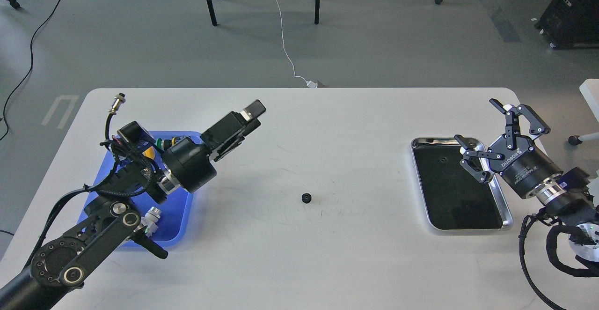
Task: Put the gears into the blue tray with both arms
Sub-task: 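Reach the left gripper to the black part and grasp it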
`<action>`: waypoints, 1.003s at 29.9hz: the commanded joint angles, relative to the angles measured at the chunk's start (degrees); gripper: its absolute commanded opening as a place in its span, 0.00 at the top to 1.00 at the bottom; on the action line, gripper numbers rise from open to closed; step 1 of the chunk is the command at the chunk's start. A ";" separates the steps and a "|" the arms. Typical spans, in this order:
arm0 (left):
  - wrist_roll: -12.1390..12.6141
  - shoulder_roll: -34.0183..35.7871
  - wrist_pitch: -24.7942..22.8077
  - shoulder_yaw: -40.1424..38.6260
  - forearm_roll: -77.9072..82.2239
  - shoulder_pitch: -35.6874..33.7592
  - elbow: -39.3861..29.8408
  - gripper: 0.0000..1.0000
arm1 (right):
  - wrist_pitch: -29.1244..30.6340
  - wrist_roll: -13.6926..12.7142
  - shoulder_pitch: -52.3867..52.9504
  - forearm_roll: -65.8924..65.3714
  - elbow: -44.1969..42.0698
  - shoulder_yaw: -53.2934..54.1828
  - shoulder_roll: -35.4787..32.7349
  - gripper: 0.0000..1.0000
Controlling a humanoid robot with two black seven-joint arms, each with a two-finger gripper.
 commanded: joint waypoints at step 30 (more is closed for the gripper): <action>0.00 -12.61 1.81 43.46 34.85 -34.36 29.07 0.12 | 0.00 0.00 -0.95 -0.76 -0.85 -0.07 -0.24 0.02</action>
